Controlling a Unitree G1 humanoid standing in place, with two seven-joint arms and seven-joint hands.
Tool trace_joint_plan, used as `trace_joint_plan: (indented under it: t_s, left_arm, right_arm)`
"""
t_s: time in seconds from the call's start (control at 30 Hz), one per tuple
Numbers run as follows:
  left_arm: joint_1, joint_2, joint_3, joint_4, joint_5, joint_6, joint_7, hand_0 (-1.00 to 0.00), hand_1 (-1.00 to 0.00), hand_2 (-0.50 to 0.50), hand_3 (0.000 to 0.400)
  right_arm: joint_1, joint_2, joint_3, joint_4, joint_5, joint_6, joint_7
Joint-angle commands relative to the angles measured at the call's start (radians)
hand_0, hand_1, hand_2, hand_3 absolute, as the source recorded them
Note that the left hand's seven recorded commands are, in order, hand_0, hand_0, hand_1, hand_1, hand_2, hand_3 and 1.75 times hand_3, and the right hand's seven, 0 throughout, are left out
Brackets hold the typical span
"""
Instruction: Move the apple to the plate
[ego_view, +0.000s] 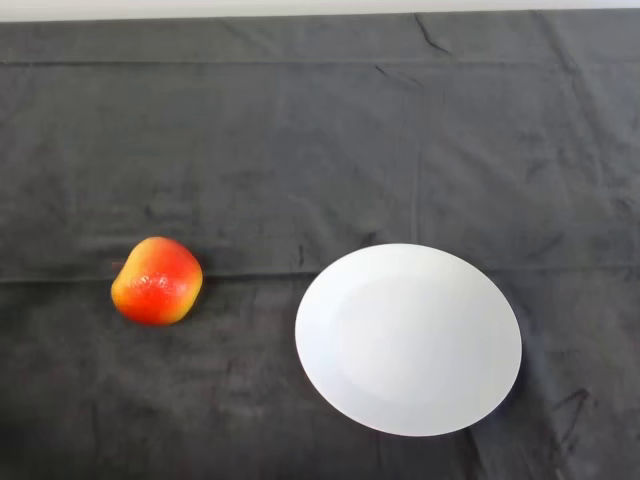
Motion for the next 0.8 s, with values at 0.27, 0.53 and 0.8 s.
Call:
trace_joint_plan:
  t_s: [0.27,0.53,0.8]
  left_arm:
    - [0.076,-0.003,-0.087,-0.158,0.055,0.057,-0.053,0.0,0.0,0.0,0.0]
    - [0.129,-0.013,-0.147,-0.258,0.075,0.124,-0.073,0.0,0.0,0.0,0.0]
    - [0.172,-0.024,-0.214,-0.345,0.084,0.198,-0.095,0.0,0.0,0.0,0.0]
  right_arm:
    - [-0.003,-0.02,-0.0056,-0.004,-0.0004,0.014,0.0045]
    - [-0.003,-0.02,-0.0056,-0.005,-0.0004,0.013,0.0037]
    - [-0.003,-0.02,-0.0056,-0.005,-0.0003,0.012,0.0028]
